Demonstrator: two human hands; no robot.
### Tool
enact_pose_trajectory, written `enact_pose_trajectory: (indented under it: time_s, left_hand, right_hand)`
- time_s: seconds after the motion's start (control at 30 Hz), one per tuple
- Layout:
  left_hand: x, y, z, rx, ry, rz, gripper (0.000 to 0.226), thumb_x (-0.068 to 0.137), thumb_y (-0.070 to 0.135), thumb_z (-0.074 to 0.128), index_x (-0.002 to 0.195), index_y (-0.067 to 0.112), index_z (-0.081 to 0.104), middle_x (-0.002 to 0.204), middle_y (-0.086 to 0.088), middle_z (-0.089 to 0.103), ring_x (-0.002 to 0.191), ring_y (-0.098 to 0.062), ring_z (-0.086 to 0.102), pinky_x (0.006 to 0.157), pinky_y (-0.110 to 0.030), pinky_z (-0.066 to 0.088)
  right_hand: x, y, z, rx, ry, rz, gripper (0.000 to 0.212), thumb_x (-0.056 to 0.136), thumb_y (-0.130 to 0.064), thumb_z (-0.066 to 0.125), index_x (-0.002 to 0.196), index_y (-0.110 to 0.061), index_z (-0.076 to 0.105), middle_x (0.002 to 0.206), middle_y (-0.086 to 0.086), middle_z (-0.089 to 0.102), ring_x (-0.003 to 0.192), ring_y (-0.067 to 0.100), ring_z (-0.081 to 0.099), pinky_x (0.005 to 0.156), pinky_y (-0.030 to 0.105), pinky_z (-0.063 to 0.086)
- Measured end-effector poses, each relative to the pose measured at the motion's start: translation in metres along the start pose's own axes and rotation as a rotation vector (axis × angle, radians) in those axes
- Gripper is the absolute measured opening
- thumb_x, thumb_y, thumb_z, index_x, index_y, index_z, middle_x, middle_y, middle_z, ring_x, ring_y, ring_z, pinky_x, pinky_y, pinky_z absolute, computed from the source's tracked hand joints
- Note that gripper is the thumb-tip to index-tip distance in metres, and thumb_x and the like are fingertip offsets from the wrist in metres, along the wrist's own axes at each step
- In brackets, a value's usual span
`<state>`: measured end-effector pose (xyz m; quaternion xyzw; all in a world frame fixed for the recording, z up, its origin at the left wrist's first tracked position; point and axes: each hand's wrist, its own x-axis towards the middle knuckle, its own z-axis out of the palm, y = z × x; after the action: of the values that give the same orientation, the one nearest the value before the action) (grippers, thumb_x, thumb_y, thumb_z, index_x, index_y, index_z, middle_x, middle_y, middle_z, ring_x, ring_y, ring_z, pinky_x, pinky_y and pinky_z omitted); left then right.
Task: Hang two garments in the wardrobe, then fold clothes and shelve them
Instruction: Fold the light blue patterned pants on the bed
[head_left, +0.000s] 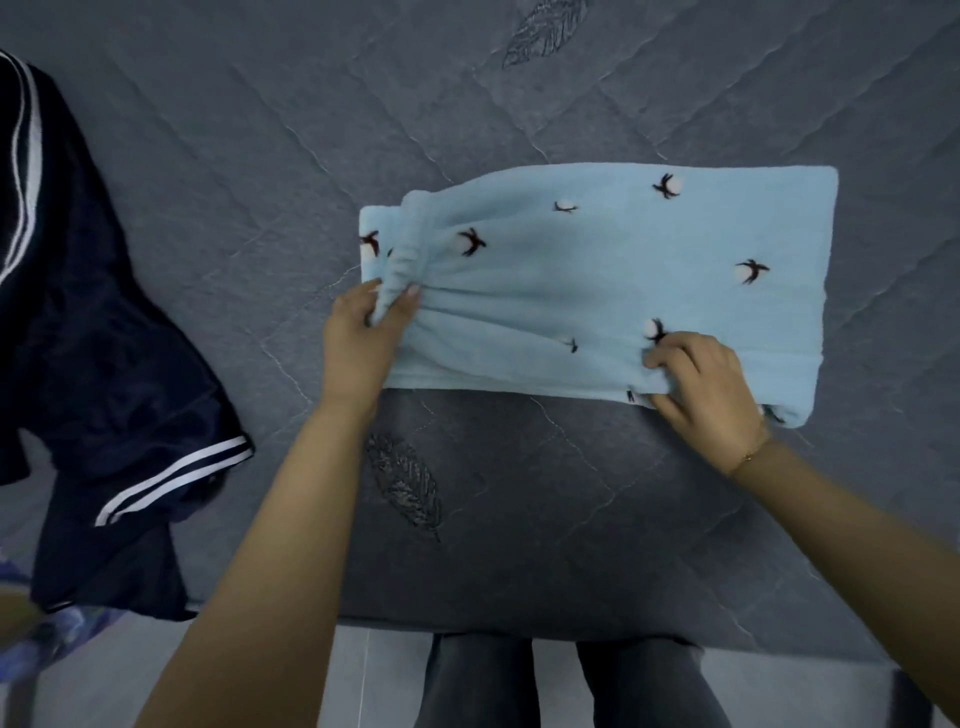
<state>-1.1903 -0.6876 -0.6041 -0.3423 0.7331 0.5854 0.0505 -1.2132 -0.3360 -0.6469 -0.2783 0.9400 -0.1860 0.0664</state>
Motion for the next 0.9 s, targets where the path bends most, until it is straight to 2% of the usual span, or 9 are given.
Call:
enact_pose_trajectory:
  time_s: [0.07,0.17,0.27,0.37,0.47,0.53,0.6,0.7,0.9]
  left_hand:
    - [-0.002,-0.013,-0.018,-0.085,-0.013,-0.133,0.034,0.094,0.028,0.063,0.101,-0.005,0.065,0.102,-0.02,0.07,0.094,-0.029,0.067,0.082,-0.045,0.057]
    - [-0.006,-0.027,-0.024,-0.021,-0.059,-0.19,0.019,0.098,0.016,0.056,0.102,-0.001,0.064,0.099,-0.01,0.069,0.094,-0.027,0.065,0.079,-0.031,0.057]
    - [-0.005,-0.021,-0.009,0.445,0.042,-0.117,0.045,0.091,0.006,0.056,0.134,-0.004,0.045,0.144,-0.023,0.038,0.131,-0.037,0.039,0.112,-0.048,0.032]
    - [-0.014,0.012,0.016,0.783,0.172,0.23,0.093,0.072,0.002,0.052,0.153,0.013,0.01,0.16,-0.013,0.007,0.147,-0.033,0.009,0.118,-0.048,0.004]
    - [-0.003,0.037,0.054,0.897,0.006,0.607,0.077,0.083,0.014,0.048,0.154,0.018,0.017,0.161,-0.011,0.015,0.148,-0.03,0.012,0.119,-0.051,0.011]
    - [0.012,0.036,0.08,1.043,-0.141,0.719,0.058,0.097,0.027,0.039,0.153,0.02,0.024,0.162,-0.01,0.015,0.149,-0.028,0.01,0.12,-0.052,0.008]
    - [0.031,0.014,0.085,1.245,-0.202,0.674,0.057,0.102,0.042,0.026,0.155,0.026,0.014,0.164,-0.007,0.001,0.15,-0.026,-0.002,0.119,-0.055,-0.001]
    - [0.064,-0.028,0.055,1.327,-0.109,0.531,0.061,0.1,0.059,0.016,0.154,0.039,-0.004,0.163,0.001,-0.014,0.149,-0.025,-0.015,0.115,-0.061,-0.01]
    - [0.079,-0.048,0.046,1.326,-0.052,0.484,0.063,0.098,0.065,0.017,0.153,0.041,-0.001,0.163,-0.002,-0.006,0.149,-0.028,-0.008,0.111,-0.067,-0.01]
  right_hand:
    - [0.006,-0.018,0.007,0.01,-0.046,-0.054,0.036,0.071,0.002,0.077,0.103,-0.004,0.063,0.107,0.016,0.058,0.103,0.032,0.051,0.084,0.042,0.038]
    - [0.017,-0.038,0.011,0.021,-0.13,0.002,0.038,0.063,0.006,0.076,0.098,-0.007,0.066,0.106,0.014,0.06,0.103,0.035,0.055,0.088,0.04,0.037]
    - [0.024,-0.037,-0.001,0.116,-0.232,0.051,0.036,0.073,-0.021,0.073,0.106,-0.011,0.065,0.118,0.011,0.057,0.115,0.035,0.053,0.101,0.04,0.029]
    - [0.029,-0.024,-0.022,0.107,-0.202,0.021,0.057,0.086,-0.05,0.052,0.133,-0.019,0.054,0.147,0.004,0.042,0.141,0.022,0.033,0.118,0.047,0.012]
    - [0.05,-0.004,-0.035,0.029,-0.068,0.013,0.057,0.092,-0.05,0.043,0.144,-0.025,0.043,0.157,0.0,0.03,0.148,0.021,0.019,0.12,0.048,0.006]
    - [0.065,0.012,-0.035,-0.04,-0.053,0.083,0.058,0.095,-0.05,0.038,0.147,-0.025,0.039,0.159,0.002,0.026,0.149,0.025,0.016,0.12,0.051,0.002]
    - [0.071,0.027,-0.026,-0.1,-0.108,0.17,0.06,0.097,-0.051,0.031,0.152,-0.027,0.029,0.161,0.002,0.019,0.15,0.025,0.01,0.119,0.053,-0.004]
    - [0.07,0.041,0.001,-0.168,-0.205,0.191,0.062,0.098,-0.055,0.02,0.155,-0.031,0.015,0.164,-0.001,0.009,0.151,0.02,0.002,0.117,0.057,-0.007]
    - [0.075,0.051,0.034,-0.181,-0.189,0.186,0.06,0.1,-0.054,0.016,0.156,-0.033,0.007,0.164,-0.004,0.001,0.15,0.018,-0.004,0.117,0.057,-0.009]
